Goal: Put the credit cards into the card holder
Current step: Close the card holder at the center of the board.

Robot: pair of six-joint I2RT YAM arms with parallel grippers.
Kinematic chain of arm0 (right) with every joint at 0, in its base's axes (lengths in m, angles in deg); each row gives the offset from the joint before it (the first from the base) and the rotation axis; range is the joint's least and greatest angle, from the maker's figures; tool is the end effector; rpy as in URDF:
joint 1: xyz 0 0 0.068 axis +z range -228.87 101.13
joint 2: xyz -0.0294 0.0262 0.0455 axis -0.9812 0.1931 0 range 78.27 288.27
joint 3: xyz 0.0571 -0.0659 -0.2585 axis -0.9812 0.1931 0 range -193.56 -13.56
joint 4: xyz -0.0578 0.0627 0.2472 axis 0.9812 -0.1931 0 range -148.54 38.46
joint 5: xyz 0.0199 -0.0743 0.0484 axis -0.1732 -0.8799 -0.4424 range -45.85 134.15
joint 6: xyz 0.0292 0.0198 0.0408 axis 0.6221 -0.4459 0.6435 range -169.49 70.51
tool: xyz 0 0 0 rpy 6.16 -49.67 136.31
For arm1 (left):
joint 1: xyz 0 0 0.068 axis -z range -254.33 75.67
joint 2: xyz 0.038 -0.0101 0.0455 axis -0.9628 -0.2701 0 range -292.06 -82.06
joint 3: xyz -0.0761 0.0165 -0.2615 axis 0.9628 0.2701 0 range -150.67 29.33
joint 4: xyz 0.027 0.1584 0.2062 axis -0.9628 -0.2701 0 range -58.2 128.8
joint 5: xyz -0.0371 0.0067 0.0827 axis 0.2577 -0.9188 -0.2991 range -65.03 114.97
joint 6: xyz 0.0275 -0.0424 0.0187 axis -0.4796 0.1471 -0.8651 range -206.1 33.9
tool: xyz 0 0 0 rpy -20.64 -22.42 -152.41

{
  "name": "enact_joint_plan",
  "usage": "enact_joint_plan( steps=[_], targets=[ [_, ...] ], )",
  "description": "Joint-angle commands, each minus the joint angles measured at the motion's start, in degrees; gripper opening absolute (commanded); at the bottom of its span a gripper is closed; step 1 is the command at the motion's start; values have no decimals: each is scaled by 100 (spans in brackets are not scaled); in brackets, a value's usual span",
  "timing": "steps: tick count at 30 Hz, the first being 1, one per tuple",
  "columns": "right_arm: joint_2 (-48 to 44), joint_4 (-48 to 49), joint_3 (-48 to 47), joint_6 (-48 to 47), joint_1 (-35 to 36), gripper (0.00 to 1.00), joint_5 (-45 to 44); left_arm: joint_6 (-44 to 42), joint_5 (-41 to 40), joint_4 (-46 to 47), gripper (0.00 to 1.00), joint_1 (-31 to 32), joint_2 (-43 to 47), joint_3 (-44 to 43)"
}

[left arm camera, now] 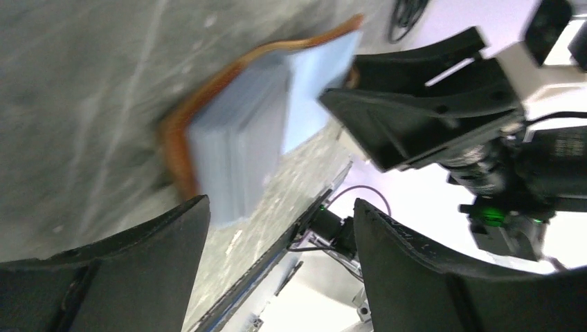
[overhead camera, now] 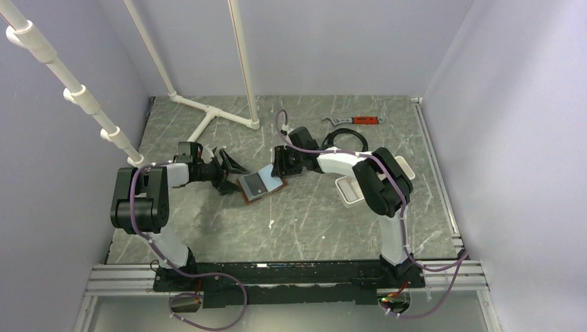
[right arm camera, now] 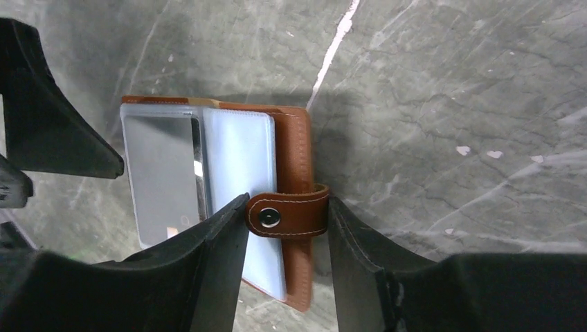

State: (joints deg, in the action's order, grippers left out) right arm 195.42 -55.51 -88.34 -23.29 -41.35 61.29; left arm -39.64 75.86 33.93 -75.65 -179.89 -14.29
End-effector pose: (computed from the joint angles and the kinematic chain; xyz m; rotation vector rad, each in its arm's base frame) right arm 0.3398 0.2742 0.1496 -0.3988 2.4858 0.8531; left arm 0.2980 -0.0209 0.1287 -0.7481 2.5439 -1.4344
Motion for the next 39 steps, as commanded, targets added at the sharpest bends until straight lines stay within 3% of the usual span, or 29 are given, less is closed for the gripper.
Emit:
enact_joint_plan(
  steps=[1,8,10,13,16,20,23,39],
  targets=[
    [91,454,206,387,89,46,664,102,530,265,79,97,379,-650],
    [48,972,513,964,89,43,953,719,644,769,76,494,560,-961],
    [50,861,497,962,82,43,887,444,394,135,75,487,627,-1159],
    [60,535,365,706,80,43,596,-740,-707,-1913,84,483,826,-1698],
    [112,423,233,537,80,43,430,-1246,-1484,-2694,91,398,842,-1750],
    [128,267,212,462,80,43,381,-1007,-1461,-2067,99,290,1008,-934],
    [156,250,179,441,72,42,413,-759,-1692,-1641,99,288,1065,-481],
    [226,305,194,426,71,38,547,-605,-3050,-1582,99,333,1392,96]
  ],
)
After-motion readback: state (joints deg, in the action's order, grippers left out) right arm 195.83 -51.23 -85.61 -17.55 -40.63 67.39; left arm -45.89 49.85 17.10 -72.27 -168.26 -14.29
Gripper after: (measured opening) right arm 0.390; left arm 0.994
